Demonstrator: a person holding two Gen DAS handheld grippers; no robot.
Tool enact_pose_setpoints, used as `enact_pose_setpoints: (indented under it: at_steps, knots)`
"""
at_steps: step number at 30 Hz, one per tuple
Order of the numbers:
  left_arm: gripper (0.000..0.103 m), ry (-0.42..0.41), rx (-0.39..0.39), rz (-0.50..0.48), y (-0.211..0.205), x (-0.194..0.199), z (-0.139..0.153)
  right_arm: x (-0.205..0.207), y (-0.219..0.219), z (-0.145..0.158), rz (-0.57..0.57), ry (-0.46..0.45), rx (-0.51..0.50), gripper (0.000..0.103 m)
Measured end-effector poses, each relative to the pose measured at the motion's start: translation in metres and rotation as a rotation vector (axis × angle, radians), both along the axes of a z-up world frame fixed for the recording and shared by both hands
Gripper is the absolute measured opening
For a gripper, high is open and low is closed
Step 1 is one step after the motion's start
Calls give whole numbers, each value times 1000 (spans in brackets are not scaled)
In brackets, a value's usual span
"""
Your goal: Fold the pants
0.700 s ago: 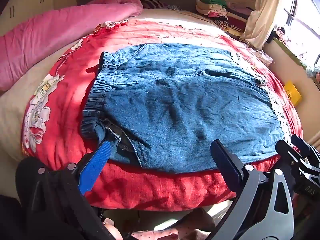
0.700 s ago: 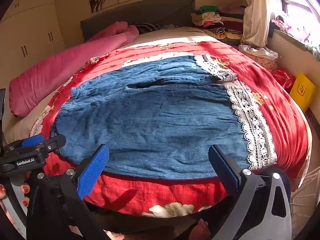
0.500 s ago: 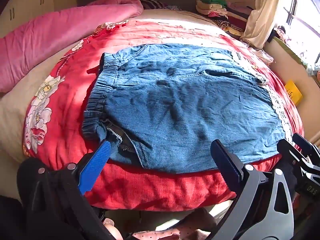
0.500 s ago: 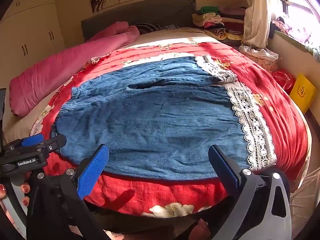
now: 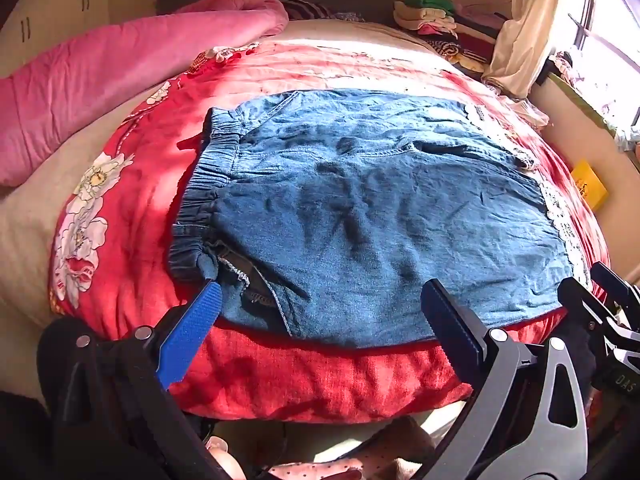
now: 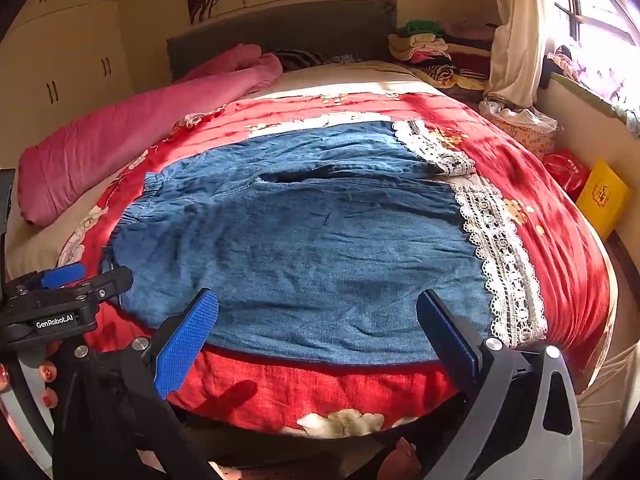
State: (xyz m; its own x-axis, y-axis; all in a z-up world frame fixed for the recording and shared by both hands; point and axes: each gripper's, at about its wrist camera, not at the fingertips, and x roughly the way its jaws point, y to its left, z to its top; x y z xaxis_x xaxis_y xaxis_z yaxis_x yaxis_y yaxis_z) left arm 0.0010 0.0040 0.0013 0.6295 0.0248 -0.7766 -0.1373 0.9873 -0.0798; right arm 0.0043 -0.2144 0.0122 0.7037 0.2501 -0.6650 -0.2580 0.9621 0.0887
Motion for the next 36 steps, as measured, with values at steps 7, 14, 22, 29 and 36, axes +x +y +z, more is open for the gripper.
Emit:
enact_pose_setpoints:
  at_steps: [7,14,22,29,36]
  knots:
    - [94,-1,-2,-1,0,0,1,1,2,0,1,4,-3,99]
    - [94,-6,-2,0,0,0,2,0,2,0,-1,9,-1,99]
    - [94,-8,-7,8,3,-1,4,0,1,-1,-2,10,-2,99]
    - [94,-8,-4,9,3,-2,4,0,1,-1,-2,7,-2,99]
    - [94,-5,-2,14,3,-2,4,0,1,0,-2,9,-2,99]
